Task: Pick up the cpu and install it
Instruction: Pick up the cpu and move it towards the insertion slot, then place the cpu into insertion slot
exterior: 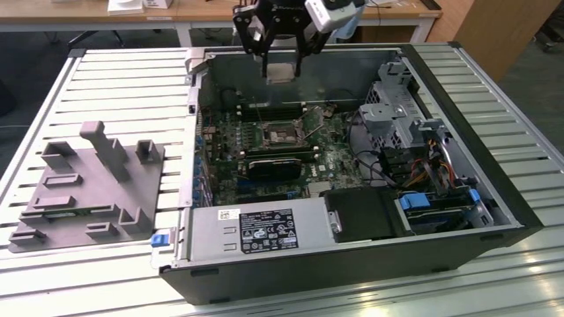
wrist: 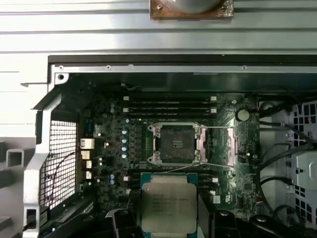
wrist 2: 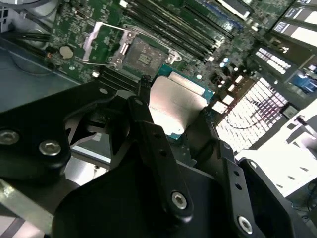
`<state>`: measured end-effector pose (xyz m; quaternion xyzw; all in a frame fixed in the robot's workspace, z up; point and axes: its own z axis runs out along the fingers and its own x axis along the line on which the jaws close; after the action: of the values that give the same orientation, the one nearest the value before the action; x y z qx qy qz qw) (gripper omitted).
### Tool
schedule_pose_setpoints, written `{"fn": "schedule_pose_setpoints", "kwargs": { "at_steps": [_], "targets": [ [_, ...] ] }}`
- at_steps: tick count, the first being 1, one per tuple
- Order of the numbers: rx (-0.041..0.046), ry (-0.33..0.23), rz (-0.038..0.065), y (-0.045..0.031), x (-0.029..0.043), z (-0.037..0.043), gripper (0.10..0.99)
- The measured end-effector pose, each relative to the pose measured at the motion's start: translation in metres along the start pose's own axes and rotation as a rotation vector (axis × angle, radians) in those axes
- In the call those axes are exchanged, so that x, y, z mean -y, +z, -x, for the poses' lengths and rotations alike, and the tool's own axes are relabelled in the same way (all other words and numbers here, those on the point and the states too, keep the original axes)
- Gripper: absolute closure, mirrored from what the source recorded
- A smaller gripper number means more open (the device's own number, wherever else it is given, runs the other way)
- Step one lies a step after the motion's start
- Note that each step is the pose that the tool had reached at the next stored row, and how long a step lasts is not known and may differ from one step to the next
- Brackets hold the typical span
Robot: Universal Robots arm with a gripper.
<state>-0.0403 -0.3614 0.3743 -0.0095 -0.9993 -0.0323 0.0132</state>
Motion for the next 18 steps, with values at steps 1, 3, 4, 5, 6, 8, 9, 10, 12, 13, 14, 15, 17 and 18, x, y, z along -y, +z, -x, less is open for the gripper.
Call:
{"fn": "schedule_pose_setpoints", "kwargs": {
  "at_steps": [1, 3, 4, 5, 6, 8, 9, 10, 12, 13, 14, 15, 17, 18],
  "targets": [
    [0.0004, 0.0, 0.0, 0.0001, -0.0009, 0.0026, 0.549],
    [0.0014, 0.0, 0.0, 0.0003, -0.0028, 0.0077, 0.549],
    [0.002, 0.0, 0.0, 0.0005, -0.0037, 0.01, 0.549],
    [0.0025, 0.0, 0.0, 0.0005, -0.0044, 0.0123, 0.549],
    [0.0029, 0.0, 0.0, 0.0005, -0.0049, 0.0147, 0.549],
    [0.0029, 0.0, 0.0, 0.0005, -0.0051, 0.0168, 0.549],
    [0.0029, 0.0, 0.0, 0.0005, -0.0051, 0.0171, 0.549],
    [0.003, 0.0, 0.0, 0.0005, -0.0051, 0.0174, 0.549],
    [0.003, 0.001, 0.0, 0.0005, -0.0051, 0.0177, 0.549],
    [0.0031, 0.001, 0.0, 0.0005, -0.0051, 0.0178, 0.549],
    [0.003, 0.001, 0.0, 0.0005, -0.0051, 0.0179, 0.549],
    [0.0031, 0.001, 0.0, 0.0005, -0.0051, 0.0179, 0.549],
    [0.0031, 0.002, 0.0, 0.0005, -0.0051, 0.0179, 0.549],
    [0.0034, 0.006, 0.0, 0.0005, -0.0052, 0.0179, 0.549]
  ]
}}
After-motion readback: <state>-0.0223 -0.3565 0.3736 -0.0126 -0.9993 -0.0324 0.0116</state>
